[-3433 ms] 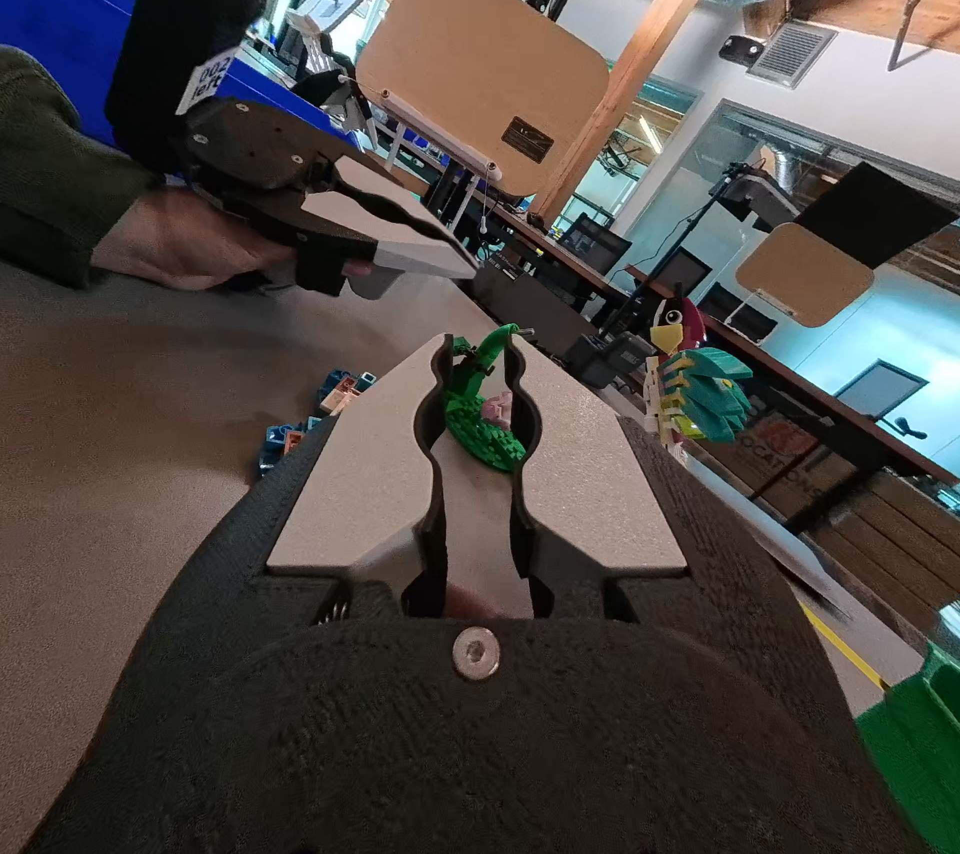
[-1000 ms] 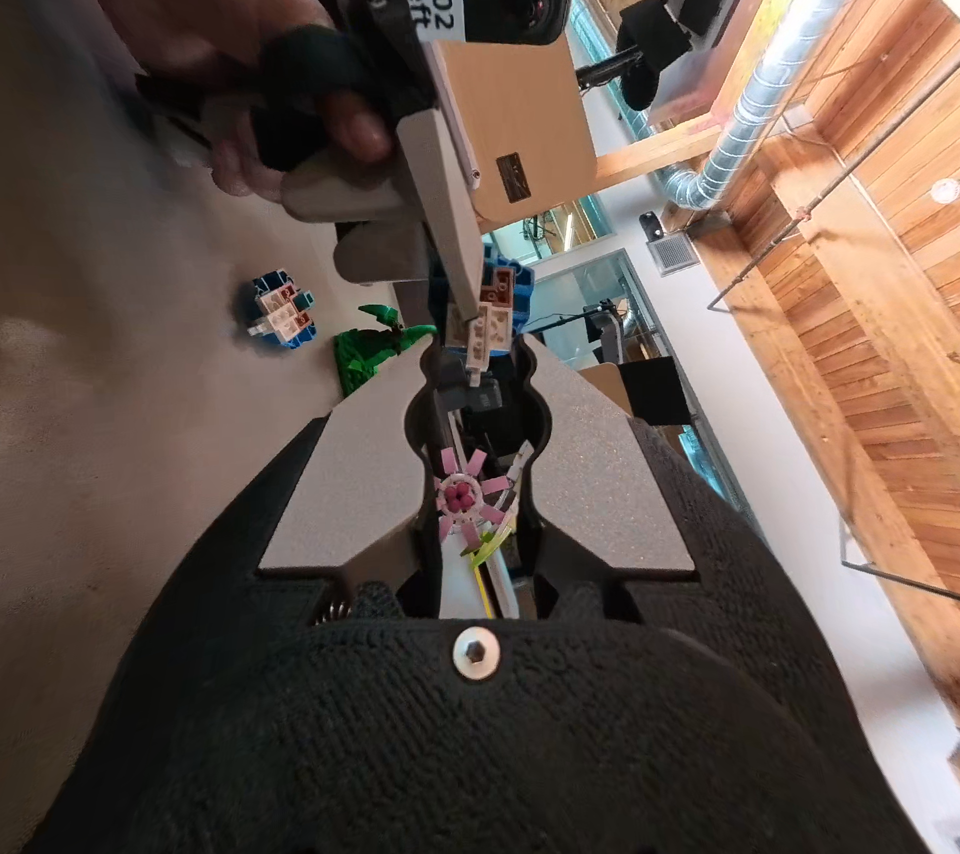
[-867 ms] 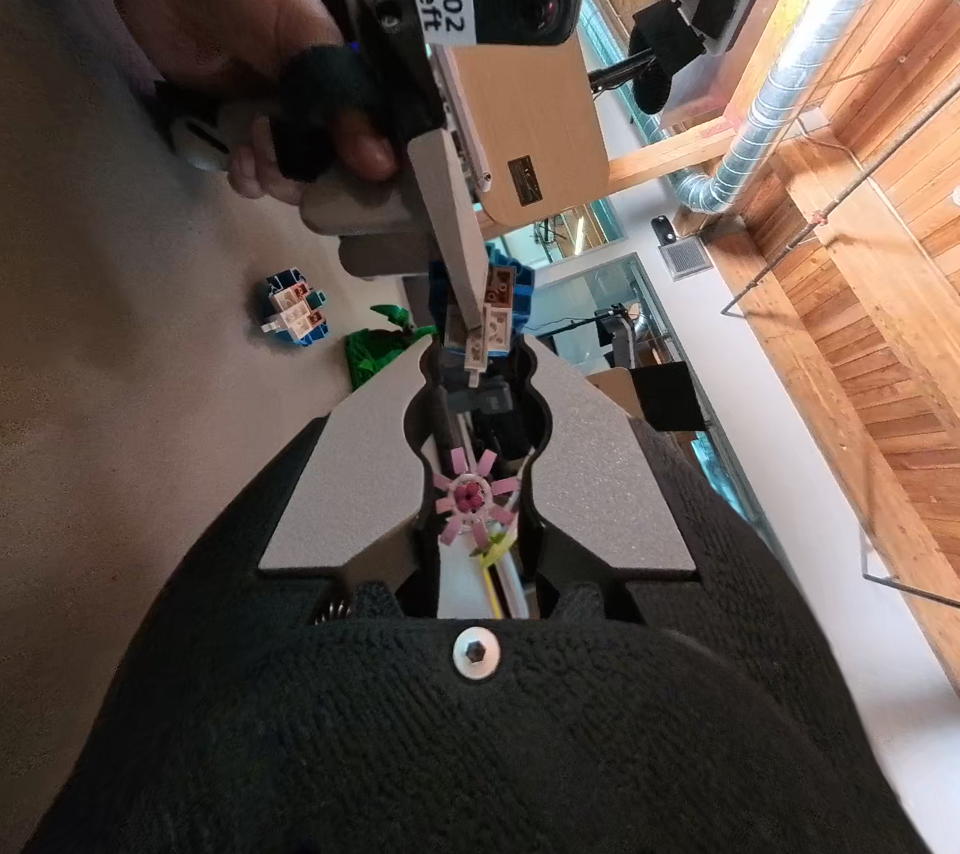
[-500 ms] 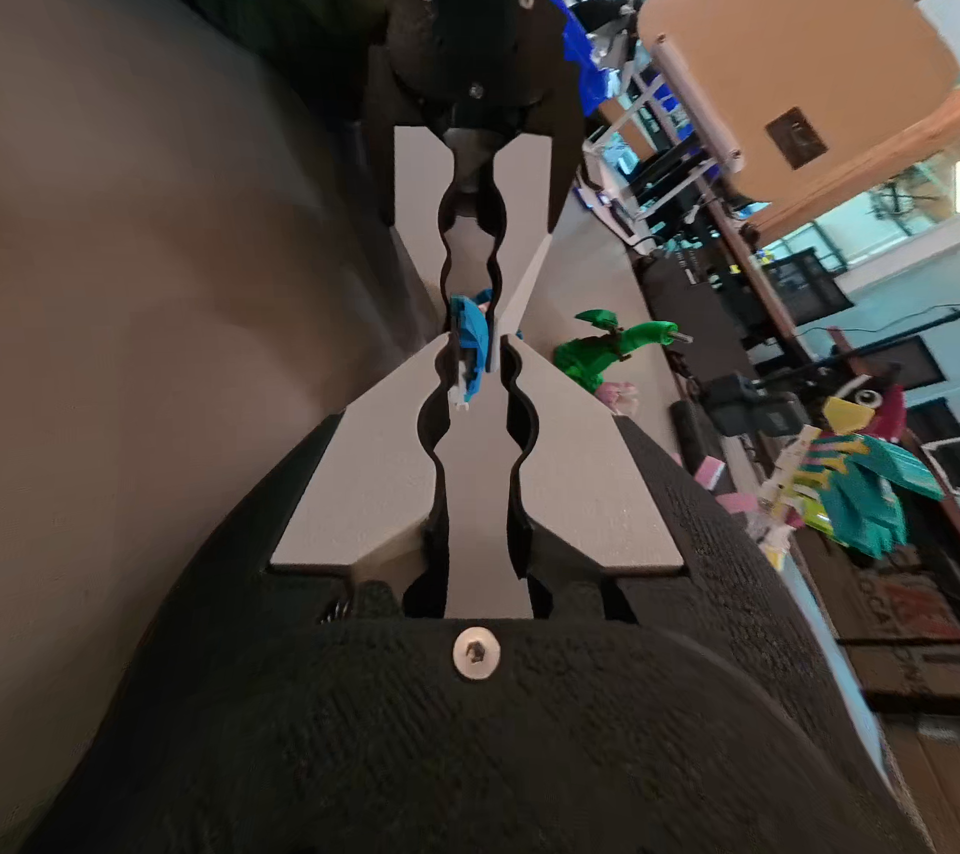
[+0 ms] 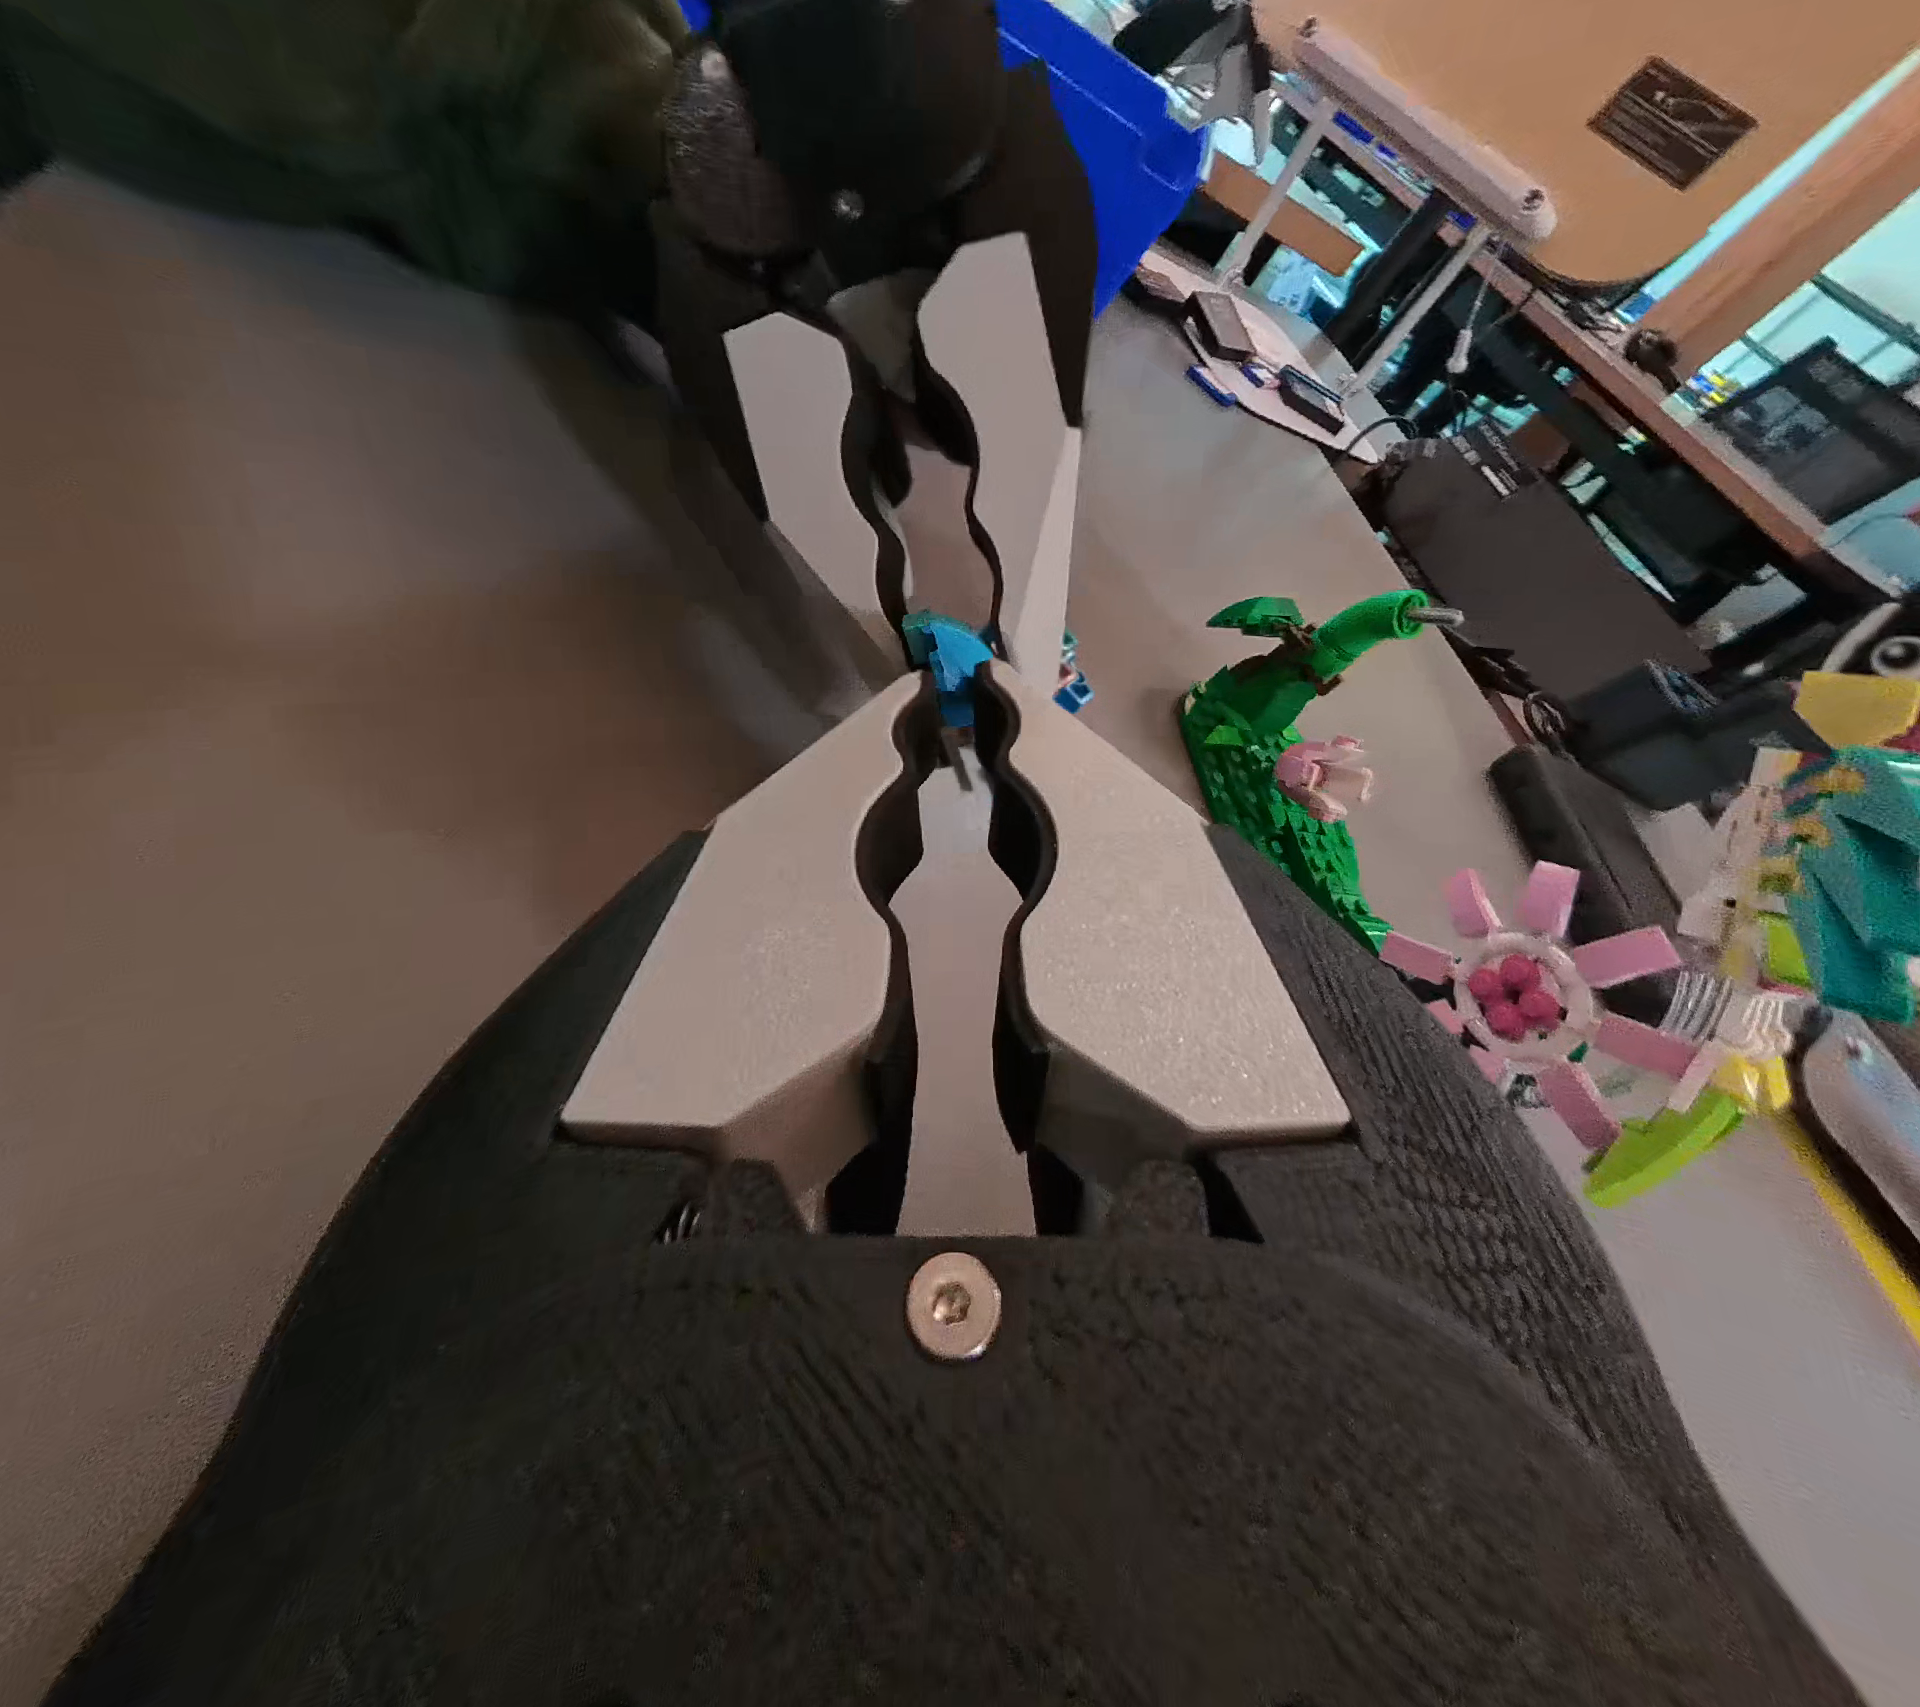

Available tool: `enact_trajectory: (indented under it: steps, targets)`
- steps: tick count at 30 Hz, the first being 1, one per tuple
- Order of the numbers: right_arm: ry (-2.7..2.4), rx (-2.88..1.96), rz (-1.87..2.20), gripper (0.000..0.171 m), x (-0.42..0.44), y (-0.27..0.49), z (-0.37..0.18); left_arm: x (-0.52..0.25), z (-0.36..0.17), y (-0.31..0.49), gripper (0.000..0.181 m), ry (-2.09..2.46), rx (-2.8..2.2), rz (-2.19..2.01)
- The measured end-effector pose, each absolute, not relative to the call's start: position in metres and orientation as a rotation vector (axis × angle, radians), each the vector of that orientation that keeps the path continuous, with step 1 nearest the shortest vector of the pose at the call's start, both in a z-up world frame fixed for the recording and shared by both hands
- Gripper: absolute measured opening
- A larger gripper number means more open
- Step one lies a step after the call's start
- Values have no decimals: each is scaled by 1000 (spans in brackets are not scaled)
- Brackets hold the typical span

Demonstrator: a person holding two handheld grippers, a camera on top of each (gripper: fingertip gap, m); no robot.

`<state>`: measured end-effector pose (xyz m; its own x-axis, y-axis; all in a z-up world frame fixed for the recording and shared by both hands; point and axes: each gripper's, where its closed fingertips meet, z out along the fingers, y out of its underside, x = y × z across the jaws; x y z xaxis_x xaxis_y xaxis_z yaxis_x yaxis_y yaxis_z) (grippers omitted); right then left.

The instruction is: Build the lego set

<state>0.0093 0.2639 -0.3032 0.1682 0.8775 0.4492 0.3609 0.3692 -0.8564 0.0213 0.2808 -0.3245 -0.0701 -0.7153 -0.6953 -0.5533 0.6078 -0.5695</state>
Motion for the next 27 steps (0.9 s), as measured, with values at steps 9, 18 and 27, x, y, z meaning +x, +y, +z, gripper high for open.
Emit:
enact_trajectory:
  steps: [9, 18, 27]
  targets:
    - [-1299, -1225, 454, 0, 5, 273, -298, 10, -318, 292, 13, 1757, -1024, 33]
    - [-1461, -1201, 317, 11, 1, 269, -315, 7, -335, 284, 12, 1850, -1083, -54]
    - [-1501, -1219, 425, 8, 4, 259, -310, 17, -323, 266, 12, 1818, -1074, -226]
